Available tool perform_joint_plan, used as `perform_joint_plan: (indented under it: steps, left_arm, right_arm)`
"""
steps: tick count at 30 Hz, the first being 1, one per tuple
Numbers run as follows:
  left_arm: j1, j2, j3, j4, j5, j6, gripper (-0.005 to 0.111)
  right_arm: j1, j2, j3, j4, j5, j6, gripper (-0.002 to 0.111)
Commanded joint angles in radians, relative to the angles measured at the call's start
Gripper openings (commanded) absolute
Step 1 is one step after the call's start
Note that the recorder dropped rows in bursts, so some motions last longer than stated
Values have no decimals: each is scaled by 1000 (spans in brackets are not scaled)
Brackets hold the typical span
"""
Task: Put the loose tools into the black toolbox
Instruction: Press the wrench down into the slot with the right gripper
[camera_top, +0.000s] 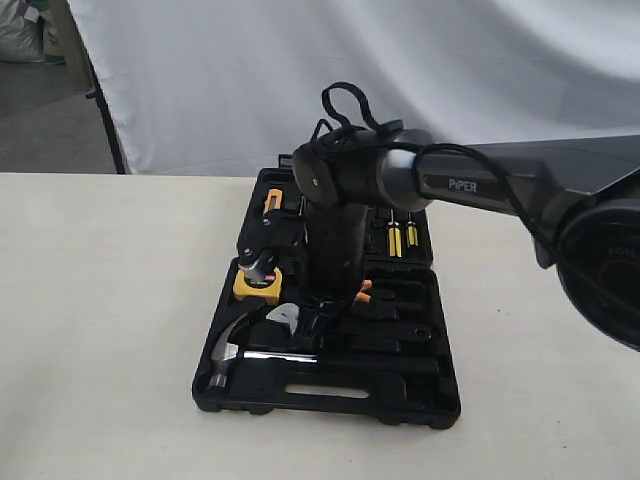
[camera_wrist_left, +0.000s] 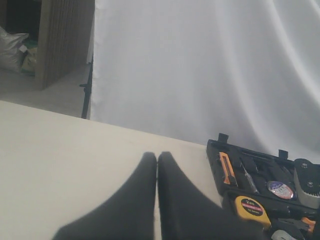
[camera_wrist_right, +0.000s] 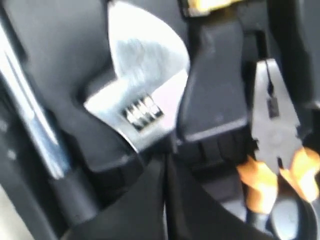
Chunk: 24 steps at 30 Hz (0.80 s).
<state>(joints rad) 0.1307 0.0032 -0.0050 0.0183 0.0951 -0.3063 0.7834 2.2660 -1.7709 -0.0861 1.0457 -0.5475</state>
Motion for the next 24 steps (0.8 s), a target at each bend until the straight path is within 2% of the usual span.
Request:
perform_joint_plan:
  steps: [1, 9, 16, 24]
  left_arm:
    - [25, -3, -3, 4, -7, -5, 1]
    - [25, -3, -3, 4, -7, -5, 1]
    - [25, -3, -3, 4, -7, -5, 1]
    - [25, -3, -3, 4, -7, -5, 1]
  right_arm:
    - [0, 6, -9, 33, -9, 1, 0]
    - [-2, -59, -8, 26, -13, 11, 0]
    - [-2, -128, -8, 39, -110, 62, 0]
    - [-2, 3, -6, 105, -109, 62, 0]
